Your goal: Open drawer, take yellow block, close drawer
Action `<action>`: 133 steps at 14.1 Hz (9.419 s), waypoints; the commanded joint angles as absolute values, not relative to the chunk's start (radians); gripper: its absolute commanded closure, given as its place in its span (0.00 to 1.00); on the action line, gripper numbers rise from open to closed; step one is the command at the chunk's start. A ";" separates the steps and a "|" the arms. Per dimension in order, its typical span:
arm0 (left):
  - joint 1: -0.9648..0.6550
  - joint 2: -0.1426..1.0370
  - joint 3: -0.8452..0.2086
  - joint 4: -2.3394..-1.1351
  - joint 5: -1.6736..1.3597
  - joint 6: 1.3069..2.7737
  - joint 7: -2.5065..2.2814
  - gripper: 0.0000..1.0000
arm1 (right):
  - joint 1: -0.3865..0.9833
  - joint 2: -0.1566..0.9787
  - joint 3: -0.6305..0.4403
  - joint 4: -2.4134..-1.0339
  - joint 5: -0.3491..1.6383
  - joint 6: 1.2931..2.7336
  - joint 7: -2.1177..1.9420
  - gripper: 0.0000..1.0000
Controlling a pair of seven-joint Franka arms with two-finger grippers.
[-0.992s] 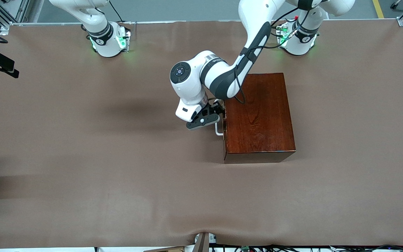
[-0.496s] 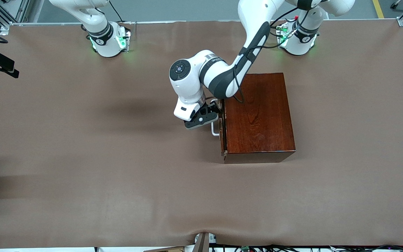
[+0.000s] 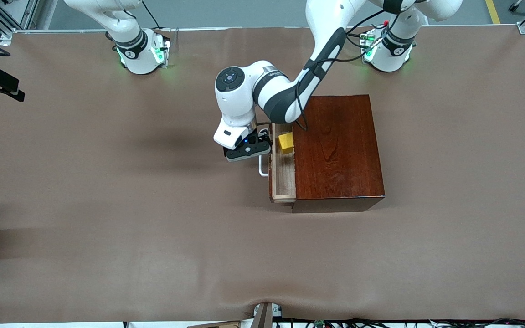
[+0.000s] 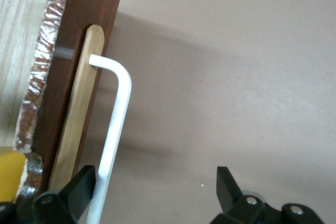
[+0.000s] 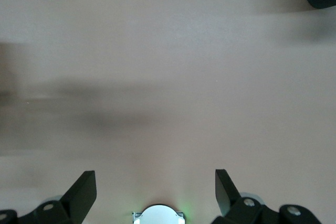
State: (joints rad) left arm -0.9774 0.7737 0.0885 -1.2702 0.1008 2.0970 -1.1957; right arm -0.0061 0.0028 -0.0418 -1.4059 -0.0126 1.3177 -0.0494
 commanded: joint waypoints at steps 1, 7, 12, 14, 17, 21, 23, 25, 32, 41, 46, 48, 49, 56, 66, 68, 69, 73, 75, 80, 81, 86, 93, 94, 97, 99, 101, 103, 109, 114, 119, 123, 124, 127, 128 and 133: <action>-0.986 0.816 0.057 -1.236 0.080 2.200 -1.226 0.00 | -0.031 -0.008 -0.028 -1.411 0.008 1.315 -0.058 0.00; -0.986 0.818 0.041 -1.235 0.078 2.290 -1.232 0.00 | -0.055 -0.003 -0.029 -1.407 0.009 1.328 -0.066 0.00; -0.986 0.830 0.025 -1.233 0.078 2.393 -1.272 0.00 | -0.057 0.002 -0.029 -1.405 0.031 1.350 -0.066 0.00; -0.986 0.833 0.023 -1.233 0.078 2.419 -1.275 0.00 | -0.054 0.002 -0.029 -1.405 0.032 1.351 -0.066 0.00; -0.992 0.838 0.026 -1.239 0.081 2.424 -1.270 0.00 | -0.052 0.002 -0.029 -1.405 0.032 1.350 -0.066 0.00; -0.988 0.828 0.028 -1.243 0.086 2.419 -1.269 0.00 | -0.066 0.002 -0.029 -1.408 0.032 1.345 -0.066 0.00; -0.989 0.813 0.029 -1.243 0.092 2.410 -1.272 0.00 | -0.067 0.002 -0.029 -1.410 0.032 1.344 -0.066 0.00; -0.992 0.805 0.032 -1.252 0.094 2.373 -1.273 0.00 | -0.067 0.002 -0.029 -1.410 0.032 1.344 -0.066 0.00; -0.991 0.769 0.037 -1.252 0.100 2.269 -1.264 0.00 | -0.077 0.032 -0.031 -1.408 -0.024 1.400 -0.072 0.00; -0.939 0.628 0.035 -1.253 0.127 2.154 -1.264 0.00 | -0.118 0.158 -0.029 -1.423 -0.008 1.525 -0.063 0.00; -0.824 0.522 0.034 -1.258 0.124 1.975 -1.168 0.00 | -0.092 0.247 -0.025 -1.436 0.004 1.542 0.036 0.00; -0.763 0.479 0.031 -1.270 0.121 1.898 -1.065 0.00 | -0.036 0.261 -0.023 -1.436 0.056 1.542 0.200 0.00; -0.738 0.456 0.031 -1.285 0.120 1.870 -1.025 0.00 | 0.003 0.265 -0.023 -1.436 0.066 1.542 0.283 0.00; -0.575 0.295 0.028 -1.413 0.094 1.836 -0.807 0.00 | 0.319 0.298 -0.021 -1.433 0.110 1.568 0.952 0.00; -0.416 0.172 0.028 -1.505 0.091 1.761 -0.429 0.00 | 0.639 0.434 -0.021 -1.431 0.147 1.830 1.710 0.00; -0.358 0.152 0.028 -1.509 0.075 1.738 -0.320 0.00 | 0.664 0.465 -0.021 -1.431 0.149 1.911 1.842 0.00; -0.324 0.141 0.028 -1.512 0.051 1.721 -0.264 0.00 | 0.673 0.480 -0.021 -1.431 0.149 1.940 1.882 0.00; -0.200 0.117 0.028 -1.519 0.029 1.637 -0.141 0.00 | 0.747 0.546 -0.021 -1.433 0.147 2.016 2.028 0.00; -0.158 0.110 0.028 -1.519 0.028 1.626 -0.117 0.00 | 0.767 0.554 -0.021 -1.437 0.146 2.005 2.031 0.00; -0.150 0.086 0.028 -1.532 0.028 1.595 -0.038 0.00 | 0.802 0.557 -0.023 -1.486 0.144 2.008 2.029 0.00; -0.150 0.077 0.028 -1.540 0.026 1.595 -0.031 0.00 | 0.808 0.571 -0.023 -1.486 0.143 2.009 2.029 0.00; -0.120 0.040 0.029 -1.548 0.028 1.569 0.046 0.00 | 0.825 0.598 -0.023 -1.482 0.135 2.065 2.022 0.49; -0.092 0.025 0.034 -1.528 0.031 1.480 0.037 0.00 | 0.818 0.594 -0.023 -1.424 0.143 2.060 2.028 1.00; -0.094 0.026 0.032 -1.528 0.031 1.480 0.037 0.00 | 0.813 0.588 -0.023 -1.417 0.146 2.048 2.026 1.00; -0.094 0.034 0.031 -1.525 0.031 1.486 0.035 0.00 | 0.801 0.587 -0.025 -1.315 0.143 1.927 2.025 1.00; -0.101 0.038 0.029 -1.520 0.028 1.494 0.018 0.00 | 0.781 0.584 -0.026 -1.295 0.140 1.896 2.019 1.00; -0.109 0.044 0.025 -1.522 0.026 1.503 -0.029 0.00 | 0.749 0.581 -0.028 -1.293 0.137 1.896 2.008 1.00; -0.136 0.058 0.009 -1.520 0.025 1.508 -0.137 0.00 | 0.703 0.554 -0.028 -1.296 0.140 1.893 1.889 1.00; -0.172 0.087 -0.076 -1.519 0.025 1.531 -0.412 0.00 | 0.530 0.548 -0.028 -1.299 0.144 1.859 1.591 1.00; -0.236 0.179 -0.149 -1.459 0.026 1.536 -0.710 0.00 | 0.382 0.520 -0.028 -1.318 0.146 1.729 1.283 1.00; -0.402 0.300 -0.149 -1.367 0.026 1.609 -1.030 0.00 | 0.258 0.436 -0.029 -1.431 0.140 1.700 0.995 1.00; -0.521 0.354 -0.149 -1.364 0.028 1.706 -1.265 0.00 | 0.148 0.390 -0.029 -1.498 0.135 1.681 0.780 1.00; -0.550 0.371 -0.149 -1.361 0.028 1.744 -1.323 0.00 | 0.120 0.376 -0.029 -1.529 0.135 1.686 0.731 1.00; -0.612 0.409 -0.149 -1.361 0.029 1.844 -1.500 0.00 | 0.077 0.345 -0.031 -1.594 0.080 1.690 0.632 1.00; -0.629 0.420 -0.149 -1.362 0.028 1.876 -1.543 0.00 | 0.057 0.342 -0.031 -1.611 0.075 1.693 0.591 1.00; -0.724 0.501 -0.141 -1.341 0.034 2.009 -1.839 0.00 | -0.020 0.305 -0.031 -1.751 0.048 1.800 0.379 1.00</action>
State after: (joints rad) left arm -0.6978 0.4567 -0.1539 -1.3889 0.0381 1.9806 -1.7501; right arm 0.0128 0.3726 -0.0500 -1.6320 0.0774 1.7282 0.4517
